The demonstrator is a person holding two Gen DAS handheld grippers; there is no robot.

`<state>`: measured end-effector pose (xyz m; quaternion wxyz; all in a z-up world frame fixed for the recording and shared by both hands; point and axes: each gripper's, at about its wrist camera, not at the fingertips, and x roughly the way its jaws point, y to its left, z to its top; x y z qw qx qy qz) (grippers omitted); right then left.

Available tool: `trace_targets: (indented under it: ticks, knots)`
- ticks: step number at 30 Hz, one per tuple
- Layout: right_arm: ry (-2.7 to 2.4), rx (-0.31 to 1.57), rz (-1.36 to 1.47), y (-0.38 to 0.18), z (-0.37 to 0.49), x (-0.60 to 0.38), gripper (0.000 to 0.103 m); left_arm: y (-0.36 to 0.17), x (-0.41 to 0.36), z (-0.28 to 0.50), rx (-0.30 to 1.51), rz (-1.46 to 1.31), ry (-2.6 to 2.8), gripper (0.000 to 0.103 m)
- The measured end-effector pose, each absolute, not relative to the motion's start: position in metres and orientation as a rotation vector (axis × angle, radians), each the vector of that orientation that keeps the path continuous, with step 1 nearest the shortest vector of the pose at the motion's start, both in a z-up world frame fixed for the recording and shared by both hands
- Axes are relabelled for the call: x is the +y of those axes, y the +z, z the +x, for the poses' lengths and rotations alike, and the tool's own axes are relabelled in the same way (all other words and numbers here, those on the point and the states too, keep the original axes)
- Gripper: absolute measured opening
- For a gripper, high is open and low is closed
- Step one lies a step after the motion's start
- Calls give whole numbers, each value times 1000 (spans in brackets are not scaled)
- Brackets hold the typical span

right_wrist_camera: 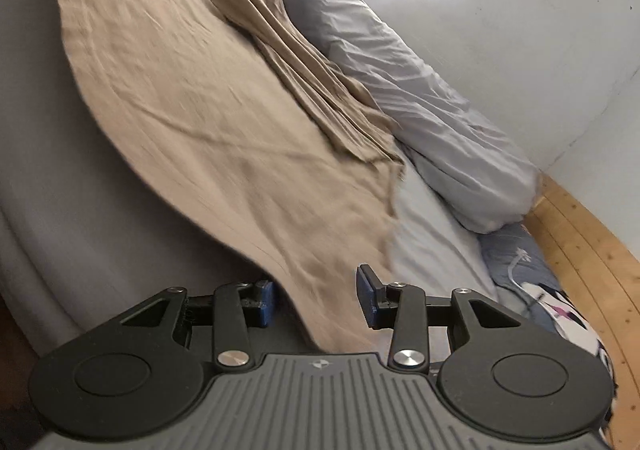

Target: Fold clothes

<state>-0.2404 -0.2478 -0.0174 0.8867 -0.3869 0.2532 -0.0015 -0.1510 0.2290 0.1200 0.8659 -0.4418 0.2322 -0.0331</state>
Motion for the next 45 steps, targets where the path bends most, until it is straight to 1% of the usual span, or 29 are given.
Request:
trace_targets:
  ticks: [3, 10, 12, 13, 15, 16, 18, 20, 25, 29, 34, 40, 45]
  knots:
    - [2, 528, -846, -19, -243, -265, 39, 121, 227, -150, 490, -914, -65, 0]
    - [73, 439, -1100, -35, -259, -265, 39, 119, 221, -149, 508, -892, -44, 0]
    - [87, 419, -1143, -40, -262, -265, 32, 119, 219, -150, 513, -883, -44, 0]
    - [97, 411, -1167, -44, -264, -265, 25, 119, 218, -150, 516, -874, -45, 0]
    - [106, 406, -1190, -49, -266, -263, 18, 118, 216, -151, 523, -867, -44, 0]
    - [109, 406, -1200, -51, -266, -262, 13, 117, 215, -151, 526, -866, -41, 0]
    - [110, 395, -1230, -59, -264, -262, 10, 116, 214, -151, 531, -867, -31, 0]
    - [111, 387, -1249, -65, -260, -264, 5, 116, 214, -151, 534, -867, -28, 0]
    - [131, 395, -1223, -58, -262, -268, 1, 118, 215, -153, 533, -857, -23, 0]
    - [121, 398, -1160, -36, -264, -276, 0, 119, 213, -152, 550, -851, -20, 0]
    - [197, 498, -1154, -2, -268, -291, 0, 127, 205, -161, 559, -852, -41, 0]
    - [227, 538, -1249, 57, -272, -310, 0, 143, 195, -177, 583, -860, -81, 0]
    - [288, 600, -1332, 98, -297, -320, 0, 165, 195, -202, 539, -880, -109, 0]
